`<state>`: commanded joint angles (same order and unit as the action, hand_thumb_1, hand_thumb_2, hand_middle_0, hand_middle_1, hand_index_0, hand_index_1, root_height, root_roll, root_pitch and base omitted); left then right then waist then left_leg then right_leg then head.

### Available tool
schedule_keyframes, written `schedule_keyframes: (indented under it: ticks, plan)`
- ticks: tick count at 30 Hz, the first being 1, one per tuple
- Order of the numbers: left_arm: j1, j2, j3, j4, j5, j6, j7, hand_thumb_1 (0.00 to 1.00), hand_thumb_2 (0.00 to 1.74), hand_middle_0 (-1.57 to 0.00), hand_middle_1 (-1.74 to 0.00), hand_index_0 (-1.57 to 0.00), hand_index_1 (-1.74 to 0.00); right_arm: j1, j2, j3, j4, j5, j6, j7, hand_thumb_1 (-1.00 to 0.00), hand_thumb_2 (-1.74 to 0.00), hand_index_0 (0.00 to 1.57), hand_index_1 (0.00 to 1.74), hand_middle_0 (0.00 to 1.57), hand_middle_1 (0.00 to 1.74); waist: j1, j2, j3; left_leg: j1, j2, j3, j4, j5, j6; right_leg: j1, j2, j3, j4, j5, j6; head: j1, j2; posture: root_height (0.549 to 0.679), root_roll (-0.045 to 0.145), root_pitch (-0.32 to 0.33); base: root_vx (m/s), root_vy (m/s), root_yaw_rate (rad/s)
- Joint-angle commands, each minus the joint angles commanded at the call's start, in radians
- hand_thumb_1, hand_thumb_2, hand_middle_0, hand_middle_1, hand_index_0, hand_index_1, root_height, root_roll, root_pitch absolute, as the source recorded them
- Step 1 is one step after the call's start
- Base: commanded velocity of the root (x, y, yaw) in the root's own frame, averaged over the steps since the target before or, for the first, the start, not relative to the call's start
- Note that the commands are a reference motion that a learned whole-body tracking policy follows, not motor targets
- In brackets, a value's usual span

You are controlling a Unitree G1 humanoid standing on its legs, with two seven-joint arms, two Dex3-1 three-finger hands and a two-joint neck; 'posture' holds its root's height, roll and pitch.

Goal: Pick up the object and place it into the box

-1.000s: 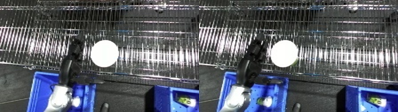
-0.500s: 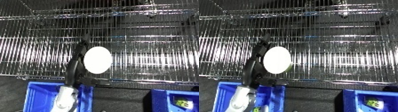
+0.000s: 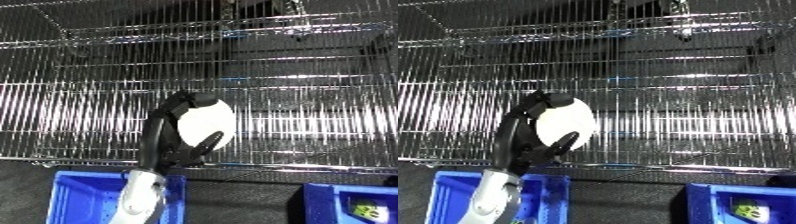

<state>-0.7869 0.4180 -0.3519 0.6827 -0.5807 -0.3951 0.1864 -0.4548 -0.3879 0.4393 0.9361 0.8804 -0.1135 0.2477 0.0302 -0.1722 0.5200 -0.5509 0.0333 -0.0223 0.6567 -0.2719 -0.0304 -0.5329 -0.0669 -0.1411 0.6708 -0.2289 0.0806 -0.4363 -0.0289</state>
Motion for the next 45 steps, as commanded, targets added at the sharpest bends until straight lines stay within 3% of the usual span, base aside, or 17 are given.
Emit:
schedule_keyframes:
  ticks: [5,13,22,29,38,45]
  plan:
    - [0.008,0.001,0.01,0.004,-0.012,-0.015,-0.003,0.6,1.04,-0.94,-1.04,-0.94,-1.04,0.005,0.006,0.0,0.002,-0.003,-0.004,-0.001,0.0,0.0,0.0,0.0,0.0,0.0,0.005,0.004,0.0,0.014,-0.004,-0.002,-0.016,0.004,-0.0014,0.011,-0.0037,-0.003,-0.009,-0.001,0.0007,-0.009,-0.002,0.643,0.003,0.118,0.0,-0.003,0.047]
    - [0.078,0.02,0.047,-0.047,-0.052,-0.06,-0.053,0.6,1.04,-0.94,-1.04,-0.94,-1.04,0.032,0.008,-0.015,0.014,-0.005,-0.025,-0.002,0.0,0.0,0.0,0.0,0.0,0.0,0.033,0.032,0.0,0.048,-0.021,-0.013,-0.051,0.016,-0.0045,0.04,-0.0226,-0.015,-0.024,-0.008,-0.0018,0.008,-0.025,0.646,0.015,0.108,0.0,-0.011,0.108]
    - [0.281,0.073,0.143,-0.249,-0.055,-0.091,-0.071,0.6,1.04,-0.94,-1.04,-0.94,-1.04,0.108,0.004,-0.062,0.013,0.006,-0.061,-0.016,0.0,0.0,0.0,0.0,0.0,0.0,0.094,0.081,0.0,0.073,-0.057,-0.038,-0.061,0.019,-0.0005,0.068,-0.0552,-0.043,-0.004,-0.035,-0.0147,0.074,-0.059,0.647,0.033,0.091,0.007,-0.023,0.185]
    - [0.44,0.119,0.242,-0.428,-0.049,-0.107,-0.061,0.6,1.04,-0.94,-1.04,-0.94,-1.04,0.166,-0.007,-0.105,0.039,0.022,-0.098,0.0,0.0,0.0,0.0,0.0,0.0,0.0,0.144,0.117,0.0,0.078,-0.083,-0.061,-0.062,0.02,0.002,0.086,-0.0711,-0.072,0.014,-0.055,-0.0242,0.127,-0.079,0.647,0.041,0.082,0.011,-0.024,0.185]
    - [0.599,0.143,0.354,-0.478,-0.086,-0.099,-0.074,0.6,1.04,-0.94,-1.04,-0.94,-1.04,0.21,-0.01,-0.143,0.069,0.044,-0.123,0.024,0.0,0.0,0.0,0.0,0.0,0.0,0.193,0.138,0.0,0.076,-0.102,-0.085,-0.072,0.033,0.0019,0.098,-0.0791,-0.102,0.027,-0.072,-0.0319,0.174,-0.09,0.647,0.043,0.08,0.006,-0.031,0.148]
    - [0.668,0.144,0.37,-0.384,-0.119,-0.103,-0.069,0.6,1.04,-0.94,-1.04,-0.94,-1.04,0.205,-0.028,-0.155,0.102,0.046,-0.119,0.054,0.0,0.0,0.0,0.0,0.0,0.0,0.205,0.142,0.0,0.075,-0.101,-0.088,-0.072,0.039,-0.0003,0.106,-0.0783,-0.11,0.029,-0.079,-0.0374,0.157,-0.106,0.647,0.043,0.079,0.003,0.003,0.036]
